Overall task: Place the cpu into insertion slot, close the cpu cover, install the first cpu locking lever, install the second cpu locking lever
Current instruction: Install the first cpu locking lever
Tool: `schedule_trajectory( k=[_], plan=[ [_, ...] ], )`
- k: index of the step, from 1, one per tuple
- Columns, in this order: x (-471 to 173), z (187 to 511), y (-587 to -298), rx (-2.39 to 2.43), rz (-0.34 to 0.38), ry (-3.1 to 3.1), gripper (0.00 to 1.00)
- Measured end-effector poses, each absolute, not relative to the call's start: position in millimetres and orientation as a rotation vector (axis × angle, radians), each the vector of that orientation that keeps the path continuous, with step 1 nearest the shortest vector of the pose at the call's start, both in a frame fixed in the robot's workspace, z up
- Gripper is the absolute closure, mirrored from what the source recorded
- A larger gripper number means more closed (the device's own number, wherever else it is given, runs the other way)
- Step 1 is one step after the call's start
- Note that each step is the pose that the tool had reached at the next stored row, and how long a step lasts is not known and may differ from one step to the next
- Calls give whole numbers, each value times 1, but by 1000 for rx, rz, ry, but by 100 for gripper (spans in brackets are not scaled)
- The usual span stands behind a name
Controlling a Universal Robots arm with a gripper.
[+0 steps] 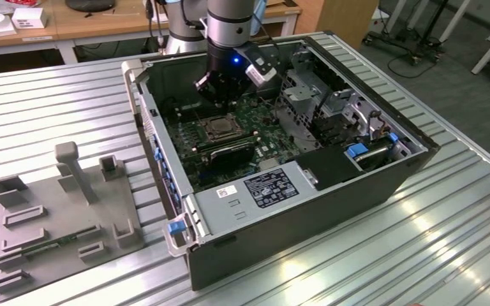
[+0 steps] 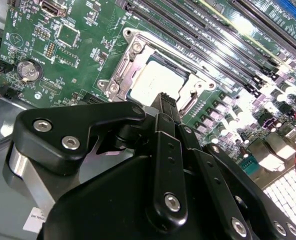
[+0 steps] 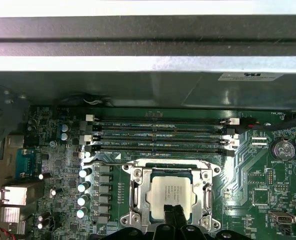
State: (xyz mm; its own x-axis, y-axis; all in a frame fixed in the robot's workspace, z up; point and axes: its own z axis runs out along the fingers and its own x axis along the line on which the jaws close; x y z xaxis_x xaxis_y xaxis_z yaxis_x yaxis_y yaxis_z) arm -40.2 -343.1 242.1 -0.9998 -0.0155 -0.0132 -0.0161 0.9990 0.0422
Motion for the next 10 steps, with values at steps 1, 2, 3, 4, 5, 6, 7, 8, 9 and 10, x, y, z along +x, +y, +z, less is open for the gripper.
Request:
schedule_trajectory(
  k=[1,2,3,4,5,6,7,8,9,10],
  plan=[
    [-40,243,-343,-25,66,3128,89],
    [-40,244,-343,-25,66,3128,89],
    [-40,244,-343,-25,66,3128,89],
    [-40,244,-343,-25,67,3128,89],
    [-40,244,-343,-25,67,3128,89],
    [-40,244,-343,-25,66,3128,89],
    [-40,244,-343,-25,66,3128,89],
    [-40,244,-343,-25,66,3128,89],
    [-41,244,-343,-25,66,3128,89],
    [-41,244,-343,-25,66,3128,89]
  ],
)
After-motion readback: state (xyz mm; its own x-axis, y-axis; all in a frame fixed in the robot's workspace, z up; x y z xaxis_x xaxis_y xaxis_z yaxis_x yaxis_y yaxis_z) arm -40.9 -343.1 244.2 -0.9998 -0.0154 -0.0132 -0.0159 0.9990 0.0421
